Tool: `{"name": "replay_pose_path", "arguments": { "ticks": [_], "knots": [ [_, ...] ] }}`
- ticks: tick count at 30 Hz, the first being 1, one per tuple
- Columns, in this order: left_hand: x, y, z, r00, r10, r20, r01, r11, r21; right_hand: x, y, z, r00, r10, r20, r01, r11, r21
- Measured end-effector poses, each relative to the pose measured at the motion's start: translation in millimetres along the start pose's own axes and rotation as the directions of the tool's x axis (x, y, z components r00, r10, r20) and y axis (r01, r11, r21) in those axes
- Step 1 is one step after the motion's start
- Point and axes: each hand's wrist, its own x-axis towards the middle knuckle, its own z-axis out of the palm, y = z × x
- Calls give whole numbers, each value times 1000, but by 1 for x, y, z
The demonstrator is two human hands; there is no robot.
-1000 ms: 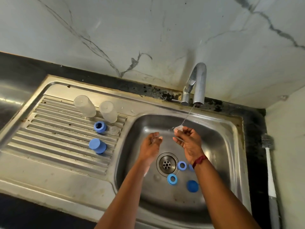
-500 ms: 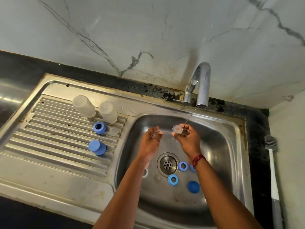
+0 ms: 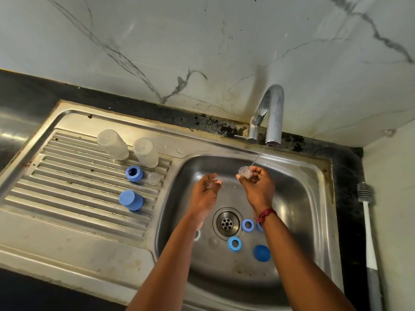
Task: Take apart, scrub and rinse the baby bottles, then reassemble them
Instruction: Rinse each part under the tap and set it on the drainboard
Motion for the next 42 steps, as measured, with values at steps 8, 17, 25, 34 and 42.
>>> {"name": "replay_pose_path", "arguments": {
  "ticks": [8, 17, 25, 34, 42],
  "knots": [
    [-2, -1, -2, 1000, -27, 8, 28, 999, -35, 3, 1, -2, 984, 87, 157, -104, 989, 109],
    [-6, -6, -4, 998, -63, -6, 62, 995, -80, 10, -15, -8, 986, -39, 161, 61, 990, -130],
    [-5, -8, -5, 997, -72, -12, 70, 992, -109, 17, -21, -11, 978, -145, 148, 194, 893, -405],
    [0, 0, 1, 998, -61, 4, 61, 993, -100, 16, -21, -14, 976, -64, 208, 103, 978, -183],
    [3, 9, 11, 995, -79, 53, 85, 989, -119, 7, -27, -15, 974, 101, 205, -121, 989, 88]
  ]
}}
